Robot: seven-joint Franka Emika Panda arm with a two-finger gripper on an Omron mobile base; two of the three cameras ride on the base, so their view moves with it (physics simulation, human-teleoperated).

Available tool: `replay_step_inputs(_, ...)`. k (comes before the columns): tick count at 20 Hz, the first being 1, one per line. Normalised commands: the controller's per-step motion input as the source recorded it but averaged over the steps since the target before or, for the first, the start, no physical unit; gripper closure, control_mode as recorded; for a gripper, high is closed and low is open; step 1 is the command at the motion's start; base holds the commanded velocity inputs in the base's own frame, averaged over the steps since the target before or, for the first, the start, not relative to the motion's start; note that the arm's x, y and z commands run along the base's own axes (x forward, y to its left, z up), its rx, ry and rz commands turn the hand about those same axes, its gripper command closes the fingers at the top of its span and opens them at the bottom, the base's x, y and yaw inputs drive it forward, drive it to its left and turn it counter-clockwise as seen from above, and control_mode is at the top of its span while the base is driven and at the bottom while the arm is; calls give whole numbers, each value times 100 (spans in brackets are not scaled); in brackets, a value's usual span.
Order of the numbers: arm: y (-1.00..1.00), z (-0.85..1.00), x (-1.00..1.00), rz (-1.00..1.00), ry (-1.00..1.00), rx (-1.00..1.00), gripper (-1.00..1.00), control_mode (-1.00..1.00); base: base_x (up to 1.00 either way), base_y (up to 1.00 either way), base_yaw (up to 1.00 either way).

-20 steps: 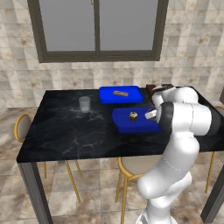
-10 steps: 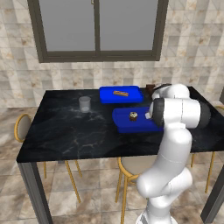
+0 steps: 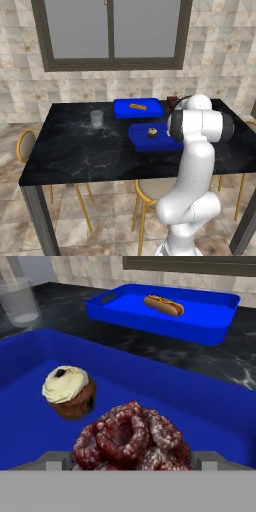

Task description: Take the cupcake and cake from the fridge and place them on the empty tray on the dining counter.

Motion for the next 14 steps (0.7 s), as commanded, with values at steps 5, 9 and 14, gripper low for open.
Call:
replay_step_inputs(5, 7, 0, 36, -1, 1, 0, -100, -100, 0, 0, 0)
replay_step_inputs(9, 0, 0, 3, -3, 3, 0, -100, -100, 0, 0, 0)
replay_step_inputs(14, 0, 0, 0, -3, 5, 0, -100, -100, 0, 0, 0)
